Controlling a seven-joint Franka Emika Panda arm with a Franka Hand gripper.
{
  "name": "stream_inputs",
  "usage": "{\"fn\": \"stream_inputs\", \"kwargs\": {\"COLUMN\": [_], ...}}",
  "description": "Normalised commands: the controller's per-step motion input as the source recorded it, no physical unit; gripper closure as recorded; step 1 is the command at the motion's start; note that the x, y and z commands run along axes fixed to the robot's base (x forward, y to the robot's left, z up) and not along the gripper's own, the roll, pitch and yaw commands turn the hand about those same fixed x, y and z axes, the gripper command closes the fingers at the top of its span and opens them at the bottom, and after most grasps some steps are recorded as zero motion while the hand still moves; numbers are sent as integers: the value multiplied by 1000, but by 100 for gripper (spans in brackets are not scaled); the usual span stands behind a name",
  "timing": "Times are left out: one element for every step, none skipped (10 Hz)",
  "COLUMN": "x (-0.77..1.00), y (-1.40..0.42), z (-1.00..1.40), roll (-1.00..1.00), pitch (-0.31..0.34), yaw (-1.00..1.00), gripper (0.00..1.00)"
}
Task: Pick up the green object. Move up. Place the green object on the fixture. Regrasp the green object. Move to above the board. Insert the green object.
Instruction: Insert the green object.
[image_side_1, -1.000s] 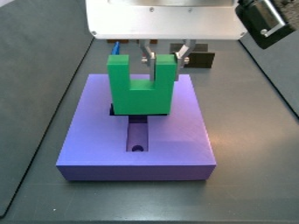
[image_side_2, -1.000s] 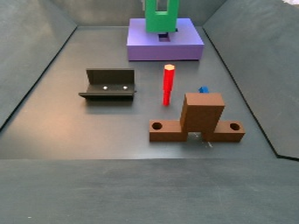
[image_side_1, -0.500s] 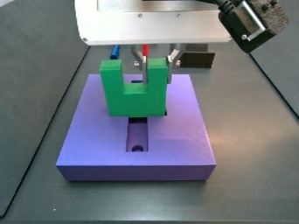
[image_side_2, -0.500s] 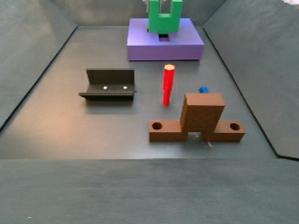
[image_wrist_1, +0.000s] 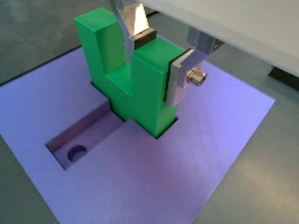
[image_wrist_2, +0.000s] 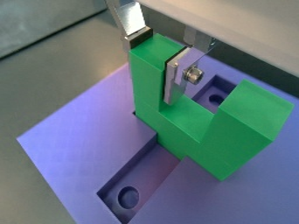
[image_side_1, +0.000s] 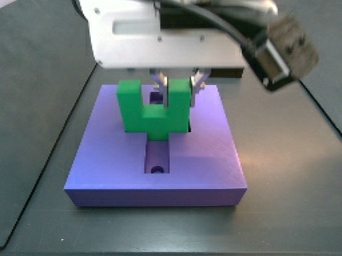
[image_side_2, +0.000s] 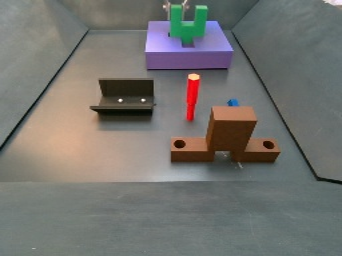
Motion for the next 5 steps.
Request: {"fn": "stream_inputs", "kwargs": {"x": [-194,-209,-171,0,0], "y": [0,0,0,0,0], "z": [-1000,-1000,-1000,-583,0], "roll": [0,0,0,0,0], "pitch": [16,30,14,114,0], "yaw": [17,66,77,0,0], "gripper": [100,100,100,100,100]}}
